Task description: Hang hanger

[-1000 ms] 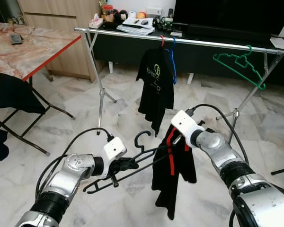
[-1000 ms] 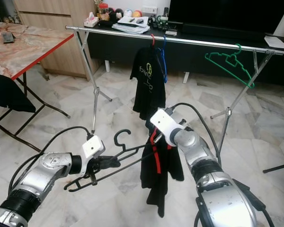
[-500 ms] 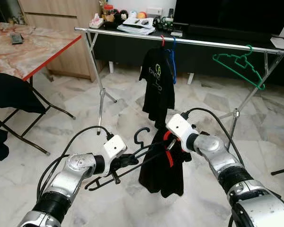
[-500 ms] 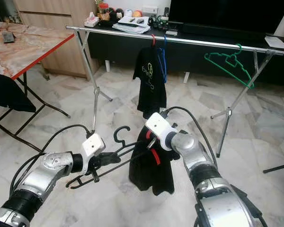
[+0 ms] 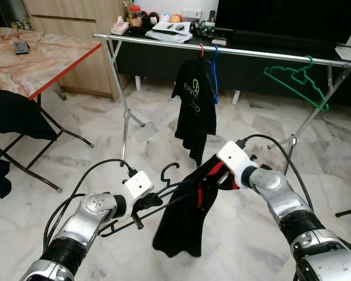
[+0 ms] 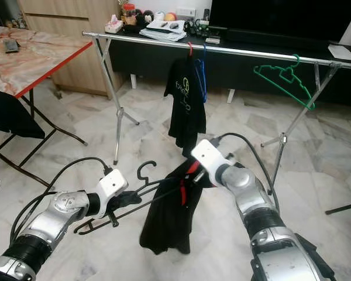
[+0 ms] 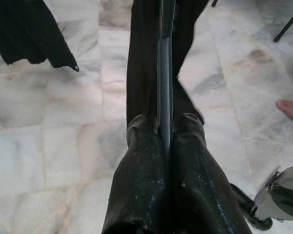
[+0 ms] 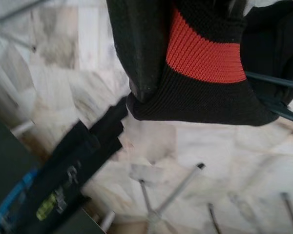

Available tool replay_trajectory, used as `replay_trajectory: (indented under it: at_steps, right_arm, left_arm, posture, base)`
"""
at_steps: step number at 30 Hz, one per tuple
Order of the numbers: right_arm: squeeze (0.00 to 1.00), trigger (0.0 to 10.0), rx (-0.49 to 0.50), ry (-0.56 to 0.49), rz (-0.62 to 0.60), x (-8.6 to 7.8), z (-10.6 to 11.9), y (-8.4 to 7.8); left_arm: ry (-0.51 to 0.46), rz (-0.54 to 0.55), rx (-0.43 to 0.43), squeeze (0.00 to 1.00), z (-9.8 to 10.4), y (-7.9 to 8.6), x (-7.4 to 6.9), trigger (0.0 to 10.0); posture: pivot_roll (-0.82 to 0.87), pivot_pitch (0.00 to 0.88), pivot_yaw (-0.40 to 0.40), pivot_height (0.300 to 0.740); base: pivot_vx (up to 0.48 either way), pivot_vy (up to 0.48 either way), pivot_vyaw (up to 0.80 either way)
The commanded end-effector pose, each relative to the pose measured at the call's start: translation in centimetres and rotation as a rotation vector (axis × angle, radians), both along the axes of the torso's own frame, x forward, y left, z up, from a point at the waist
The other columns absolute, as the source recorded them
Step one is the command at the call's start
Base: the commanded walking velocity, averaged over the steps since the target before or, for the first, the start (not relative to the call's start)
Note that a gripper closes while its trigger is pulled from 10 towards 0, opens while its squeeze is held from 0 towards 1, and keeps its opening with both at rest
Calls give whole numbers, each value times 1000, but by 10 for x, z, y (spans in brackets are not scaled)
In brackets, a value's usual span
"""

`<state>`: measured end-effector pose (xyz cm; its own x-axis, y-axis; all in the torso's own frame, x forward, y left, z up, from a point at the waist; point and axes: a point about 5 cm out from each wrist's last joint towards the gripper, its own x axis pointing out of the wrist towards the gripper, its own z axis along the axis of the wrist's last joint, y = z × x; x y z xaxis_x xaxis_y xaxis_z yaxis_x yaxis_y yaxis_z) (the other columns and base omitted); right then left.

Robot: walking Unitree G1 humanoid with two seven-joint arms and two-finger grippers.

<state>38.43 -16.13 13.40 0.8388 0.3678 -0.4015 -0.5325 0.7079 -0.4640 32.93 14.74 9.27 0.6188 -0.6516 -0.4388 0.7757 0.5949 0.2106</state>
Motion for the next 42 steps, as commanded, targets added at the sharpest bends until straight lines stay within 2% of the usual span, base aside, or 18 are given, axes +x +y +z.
replay_trajectory:
  at_steps: [1,7,11,18,23,26,30,33,35,38,42]
  right_arm:
    - [0,10000,18,-22,-13,1,5,-1]
    - [0,10000,6,8,53,-3,-2,11]
    - [0,10000,62,5,157,-7,1,30]
    - [0,10000,133,12,202,-11,6,41]
    - [0,10000,210,-12,320,-18,17,56]
    - [0,10000,193,-23,388,-23,18,60]
    - [0,10000,172,-40,399,-23,22,58]
    - [0,10000,145,-70,352,-15,30,49]
    - [0,10000,62,-108,290,-8,34,37]
    - [0,10000,-25,-191,126,5,45,17]
    - [0,10000,-101,-268,10,14,57,4]
  left_arm:
    - [-28,32,33,0,2,6,4,10000]
    - [-51,34,17,0,4,4,5,10000]
    - [-78,27,-30,0,10,-3,7,10000]
    - [-115,29,-97,0,18,-8,10,10000]
    - [-78,-27,-180,0,21,-14,6,10000]
    - [-32,-88,-243,0,24,-19,0,10000]
    - [-12,-103,-271,0,25,-17,-2,10000]
    - [4,-116,-275,0,24,-15,-4,10000]
    - [14,-128,-278,0,24,-15,-5,10000]
    - [29,-136,-280,0,24,-14,-8,10000]
    - [37,-137,-272,0,23,-13,-9,10000]
  posture:
    - [-46,111,-39,740]
    - [-42,110,-40,740]
    - [-45,108,-39,740]
    - [-43,107,-41,740]
    - [-46,105,-40,740]
    - [-44,103,-40,740]
    - [-42,101,-41,740]
    - [-44,100,-40,740]
    - [-44,100,-40,740]
    - [-44,103,-41,740]
    - [-46,105,-40,740]
  base:
    - [0,0,0]
    - [0,0,0]
    - [0,0,0]
    - [0,0,0]
    - [0,0,0]
    - [0,0,0]
    - [0,0,0]
    - [0,0,0]
    - [0,0,0]
    - [0,0,0]
    - [0,0,0]
